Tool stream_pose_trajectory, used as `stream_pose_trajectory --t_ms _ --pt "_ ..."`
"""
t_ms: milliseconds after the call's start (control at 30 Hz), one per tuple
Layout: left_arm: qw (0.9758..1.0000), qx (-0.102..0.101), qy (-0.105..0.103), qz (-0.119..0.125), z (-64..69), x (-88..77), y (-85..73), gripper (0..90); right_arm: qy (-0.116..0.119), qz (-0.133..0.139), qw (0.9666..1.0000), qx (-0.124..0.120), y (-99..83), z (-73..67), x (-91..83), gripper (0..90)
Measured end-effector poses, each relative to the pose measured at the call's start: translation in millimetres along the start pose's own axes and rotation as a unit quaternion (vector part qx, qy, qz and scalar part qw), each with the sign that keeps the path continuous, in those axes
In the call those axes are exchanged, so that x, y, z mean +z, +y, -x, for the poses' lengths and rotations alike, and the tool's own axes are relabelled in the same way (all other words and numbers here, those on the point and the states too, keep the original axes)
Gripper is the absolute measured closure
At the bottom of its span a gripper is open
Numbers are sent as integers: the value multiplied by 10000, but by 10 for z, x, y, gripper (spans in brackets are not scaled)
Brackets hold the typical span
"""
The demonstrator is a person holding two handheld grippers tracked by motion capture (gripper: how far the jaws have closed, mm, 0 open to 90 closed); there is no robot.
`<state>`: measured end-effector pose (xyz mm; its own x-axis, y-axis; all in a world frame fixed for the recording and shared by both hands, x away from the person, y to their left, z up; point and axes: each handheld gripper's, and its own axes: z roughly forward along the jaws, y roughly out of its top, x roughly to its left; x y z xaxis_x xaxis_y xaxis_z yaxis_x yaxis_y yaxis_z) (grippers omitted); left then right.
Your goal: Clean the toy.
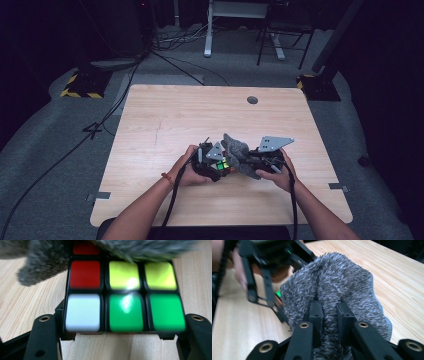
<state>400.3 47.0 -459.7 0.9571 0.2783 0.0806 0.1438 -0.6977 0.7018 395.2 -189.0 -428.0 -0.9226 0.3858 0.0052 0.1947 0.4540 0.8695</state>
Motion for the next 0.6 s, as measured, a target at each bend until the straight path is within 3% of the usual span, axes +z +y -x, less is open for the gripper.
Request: stream_pose_trajectory --t_ms 267,333,467,600 --pt "9999 89 -7 -74 21 28 9 330 -9 -55 9997 -242 75 -129 78 775" --pt "9999 131 43 -63 18 19 11 331 -23 -73 9997 -250 72 -123 80 776" --pt "9999 32 116 120 -3 -52 12 334 -126 -171 9996 -193 28 -69 68 775" --pt "9995 -17 195 235 -31 -121 2 334 -248 -401 9988 -148 -33 -10 70 775"
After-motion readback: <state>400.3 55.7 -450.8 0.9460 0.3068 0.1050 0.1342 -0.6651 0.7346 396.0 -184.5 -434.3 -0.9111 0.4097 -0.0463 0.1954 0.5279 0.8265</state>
